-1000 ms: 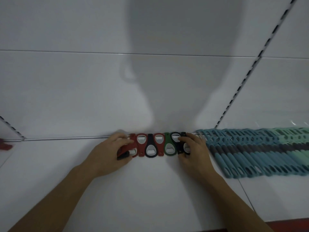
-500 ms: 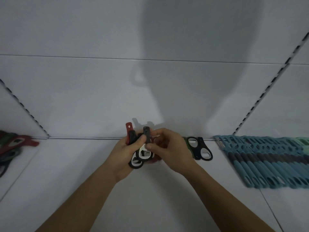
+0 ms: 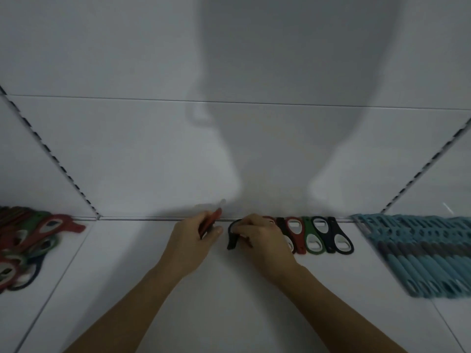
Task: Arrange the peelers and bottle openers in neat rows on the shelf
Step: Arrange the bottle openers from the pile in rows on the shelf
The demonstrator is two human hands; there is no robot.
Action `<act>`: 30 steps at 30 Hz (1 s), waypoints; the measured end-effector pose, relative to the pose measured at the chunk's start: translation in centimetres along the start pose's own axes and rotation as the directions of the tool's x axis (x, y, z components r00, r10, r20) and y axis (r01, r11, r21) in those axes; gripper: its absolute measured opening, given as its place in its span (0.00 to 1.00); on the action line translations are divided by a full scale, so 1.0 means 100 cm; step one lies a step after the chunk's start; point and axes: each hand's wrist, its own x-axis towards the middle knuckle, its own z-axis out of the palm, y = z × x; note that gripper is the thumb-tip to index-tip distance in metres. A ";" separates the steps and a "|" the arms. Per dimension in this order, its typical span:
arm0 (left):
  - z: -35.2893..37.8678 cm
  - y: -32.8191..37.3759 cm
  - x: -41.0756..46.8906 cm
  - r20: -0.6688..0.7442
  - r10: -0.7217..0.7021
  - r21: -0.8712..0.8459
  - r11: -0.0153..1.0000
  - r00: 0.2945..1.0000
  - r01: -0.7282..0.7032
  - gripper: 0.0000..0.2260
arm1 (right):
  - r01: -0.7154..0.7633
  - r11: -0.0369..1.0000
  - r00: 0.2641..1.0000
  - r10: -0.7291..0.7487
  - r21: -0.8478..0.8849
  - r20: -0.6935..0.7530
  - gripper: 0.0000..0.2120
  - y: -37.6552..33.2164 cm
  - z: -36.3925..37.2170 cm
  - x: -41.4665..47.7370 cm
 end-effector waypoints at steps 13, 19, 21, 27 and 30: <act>0.028 -0.004 -0.003 0.211 0.141 0.393 0.894 0.967 -0.216 0.22 | -0.638 0.700 0.770 0.576 -0.320 -0.274 0.19 0.069 -0.052 -0.056; 0.042 0.005 -0.003 0.169 0.118 0.434 0.882 0.978 -0.182 0.26 | -0.729 0.646 0.685 0.683 -0.227 -0.254 0.22 0.090 -0.056 -0.072; 0.044 0.007 -0.003 0.180 0.124 0.446 0.874 0.976 -0.193 0.24 | -0.728 0.645 0.686 0.681 -0.234 -0.257 0.22 0.093 -0.052 -0.075; 0.046 0.007 -0.003 0.199 0.148 0.438 0.871 0.969 -0.223 0.22 | -0.713 0.665 0.699 0.649 -0.223 -0.301 0.20 0.096 -0.051 -0.079; 0.048 0.009 -0.001 0.193 0.159 0.433 0.872 0.968 -0.230 0.23 | -0.711 0.660 0.702 0.651 -0.242 -0.287 0.19 0.095 -0.051 -0.079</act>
